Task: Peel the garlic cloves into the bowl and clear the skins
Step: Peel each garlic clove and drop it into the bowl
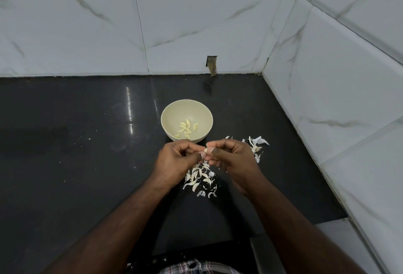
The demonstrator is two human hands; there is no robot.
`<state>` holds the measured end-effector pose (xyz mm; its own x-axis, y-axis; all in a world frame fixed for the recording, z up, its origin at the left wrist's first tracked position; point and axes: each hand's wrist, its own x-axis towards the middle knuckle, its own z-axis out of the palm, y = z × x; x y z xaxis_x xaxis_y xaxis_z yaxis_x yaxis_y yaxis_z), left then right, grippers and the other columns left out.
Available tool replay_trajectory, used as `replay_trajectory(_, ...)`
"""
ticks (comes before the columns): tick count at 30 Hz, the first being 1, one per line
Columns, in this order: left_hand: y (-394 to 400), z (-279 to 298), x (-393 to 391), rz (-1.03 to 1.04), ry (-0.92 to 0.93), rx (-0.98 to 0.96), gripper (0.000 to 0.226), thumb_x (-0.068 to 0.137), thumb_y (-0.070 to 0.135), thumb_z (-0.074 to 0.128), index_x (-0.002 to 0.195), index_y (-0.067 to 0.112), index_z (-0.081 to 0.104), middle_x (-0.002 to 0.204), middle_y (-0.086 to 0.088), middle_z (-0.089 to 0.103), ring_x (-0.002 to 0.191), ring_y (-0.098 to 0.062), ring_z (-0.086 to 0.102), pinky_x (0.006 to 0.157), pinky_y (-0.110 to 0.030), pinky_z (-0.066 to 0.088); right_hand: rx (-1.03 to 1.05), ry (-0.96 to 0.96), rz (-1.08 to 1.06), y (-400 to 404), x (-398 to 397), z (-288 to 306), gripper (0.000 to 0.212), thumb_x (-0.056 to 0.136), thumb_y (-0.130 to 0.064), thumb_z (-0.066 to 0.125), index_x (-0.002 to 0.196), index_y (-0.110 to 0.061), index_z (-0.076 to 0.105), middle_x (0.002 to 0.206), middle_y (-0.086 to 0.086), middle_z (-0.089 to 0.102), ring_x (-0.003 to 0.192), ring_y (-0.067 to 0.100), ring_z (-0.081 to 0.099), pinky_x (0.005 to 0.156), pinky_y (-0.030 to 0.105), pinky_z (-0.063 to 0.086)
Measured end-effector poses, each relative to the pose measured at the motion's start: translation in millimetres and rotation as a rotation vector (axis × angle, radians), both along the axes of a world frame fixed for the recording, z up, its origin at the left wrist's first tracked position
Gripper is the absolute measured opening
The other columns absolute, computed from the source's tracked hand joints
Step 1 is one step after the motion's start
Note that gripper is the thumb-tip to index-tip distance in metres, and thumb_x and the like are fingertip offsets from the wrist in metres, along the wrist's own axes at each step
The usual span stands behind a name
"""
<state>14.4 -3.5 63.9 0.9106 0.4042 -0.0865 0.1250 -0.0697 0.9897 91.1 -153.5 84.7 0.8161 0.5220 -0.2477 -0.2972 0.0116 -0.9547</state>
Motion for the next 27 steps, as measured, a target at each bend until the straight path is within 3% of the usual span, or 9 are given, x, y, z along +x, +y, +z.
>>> replay_trajectory(6,-3,-1,1,0.006,-0.01,-0.022,0.012,0.079,0.016,0.082,0.083,0.028,0.079,0.08,-0.012,0.074,0.082,-0.041,0.069,0.08,-0.057,0.056,-0.038,-0.054,0.01,0,2,-1,0.013,0.088,0.007,0.066,0.094,-0.003,0.072,0.084,0.025,0.073,0.074,0.024,0.068,0.068,0.025,0.057)
replay_trajectory(10,-5,0,2,0.003,0.009,-0.024,0.012,0.081,0.007,0.082,0.084,0.018,0.078,0.08,-0.011,0.074,0.074,-0.025,0.069,0.079,-0.05,0.057,-0.084,-0.124,-0.022,1,4,-3,0.015,0.084,0.009,0.067,0.086,-0.005,0.073,0.078,0.021,0.073,0.068,0.021,0.065,0.062,0.023,0.054)
replay_trajectory(14,-4,-3,3,-0.02,0.017,-0.02,0.009,0.084,0.009,0.08,0.086,0.018,0.078,0.079,-0.011,0.075,0.08,-0.036,0.072,0.079,-0.051,0.059,-0.094,-0.167,0.001,3,4,-2,0.01,0.072,-0.001,0.07,0.079,-0.007,0.073,0.074,0.029,0.068,0.066,0.026,0.06,0.061,0.026,0.051)
replay_trajectory(19,-7,-2,3,-0.066,0.02,-0.088,0.008,0.087,0.004,0.075,0.09,0.011,0.077,0.08,-0.018,0.075,0.072,-0.026,0.068,0.064,-0.028,0.054,-0.125,-0.18,0.011,4,6,-5,0.011,0.066,-0.006,0.063,0.073,-0.006,0.071,0.063,0.019,0.064,0.057,0.019,0.056,0.055,0.023,0.048)
replay_trajectory(23,-9,-1,3,-0.043,0.015,-0.215,0.005,0.087,0.0,0.073,0.09,0.003,0.075,0.081,-0.021,0.074,0.072,-0.021,0.066,0.061,-0.023,0.051,-0.069,-0.128,-0.016,5,6,-7,0.018,0.075,0.009,0.058,0.071,-0.004,0.07,0.059,0.015,0.062,0.052,0.015,0.055,0.053,0.023,0.047)
replay_trajectory(27,-16,0,3,-0.007,0.007,-0.332,0.006,0.087,-0.003,0.07,0.093,-0.004,0.072,0.08,-0.022,0.073,0.07,-0.017,0.065,0.058,-0.019,0.05,-0.047,-0.112,-0.072,8,3,-11,0.017,0.071,0.003,0.058,0.062,-0.008,0.066,0.058,0.014,0.061,0.05,0.016,0.052,0.051,0.024,0.043)
